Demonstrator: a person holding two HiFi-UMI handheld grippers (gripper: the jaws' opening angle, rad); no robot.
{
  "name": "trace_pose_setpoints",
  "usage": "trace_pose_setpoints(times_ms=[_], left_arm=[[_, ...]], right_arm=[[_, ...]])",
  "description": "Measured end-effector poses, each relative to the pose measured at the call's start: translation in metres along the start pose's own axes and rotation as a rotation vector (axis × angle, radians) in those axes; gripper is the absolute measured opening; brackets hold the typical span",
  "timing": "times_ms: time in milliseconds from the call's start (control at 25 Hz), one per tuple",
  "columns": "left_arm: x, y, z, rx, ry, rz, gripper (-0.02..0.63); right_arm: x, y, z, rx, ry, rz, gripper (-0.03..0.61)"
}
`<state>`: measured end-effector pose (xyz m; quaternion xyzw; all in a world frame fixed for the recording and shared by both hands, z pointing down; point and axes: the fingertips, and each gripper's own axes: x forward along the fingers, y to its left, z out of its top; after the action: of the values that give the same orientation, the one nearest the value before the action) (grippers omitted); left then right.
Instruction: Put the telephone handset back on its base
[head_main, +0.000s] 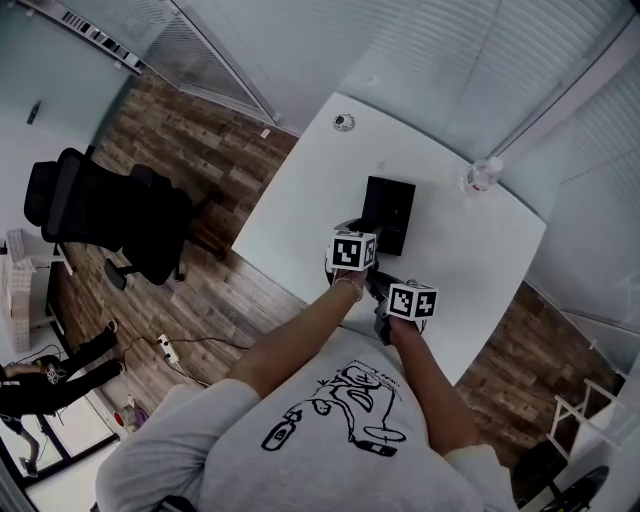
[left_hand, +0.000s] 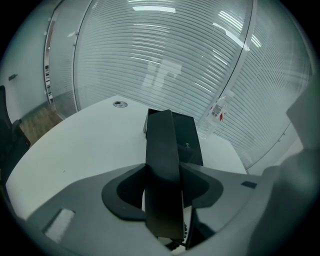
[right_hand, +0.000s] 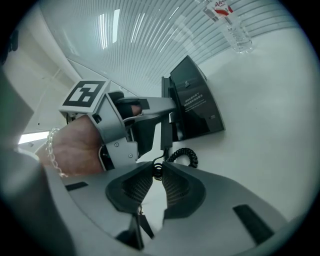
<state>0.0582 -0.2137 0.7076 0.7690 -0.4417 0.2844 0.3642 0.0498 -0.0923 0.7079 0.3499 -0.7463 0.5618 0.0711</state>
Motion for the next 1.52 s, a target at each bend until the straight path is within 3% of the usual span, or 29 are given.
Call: trace_pose_setpoints(times_ms=[600, 1080, 1120, 1200, 1520], left_arm=[[0.013, -0.006, 0.001, 0.038, -0.012, -0.016, 0.216], [-0.004, -0.014, 0.003, 0.063, -0.094, -0.242, 0.272], [-0.005, -0.012, 0.004, 0.072, -0.096, -0.238, 0.271], [-0.005, -0.007, 0.005, 0.093, -0.091, -0.218, 0.207], [-0.002, -0.006, 0.006, 0.199, -0.074, -0.163, 0.223]], right_arm=[[-0.001, -0.015, 0.012, 0.024, -0.054, -0.052, 0.048], [-0.002, -0.015, 0.015, 0.075, -0.080, -0.052, 0.046], [-0.002, -0.015, 0.016, 0.072, -0.081, -0.052, 0.046], [-0.002, -0.014, 0.016, 0.068, -0.080, -0.051, 0.046], [0.001, -0.014, 0.013, 0.066, -0.070, -0.047, 0.046]])
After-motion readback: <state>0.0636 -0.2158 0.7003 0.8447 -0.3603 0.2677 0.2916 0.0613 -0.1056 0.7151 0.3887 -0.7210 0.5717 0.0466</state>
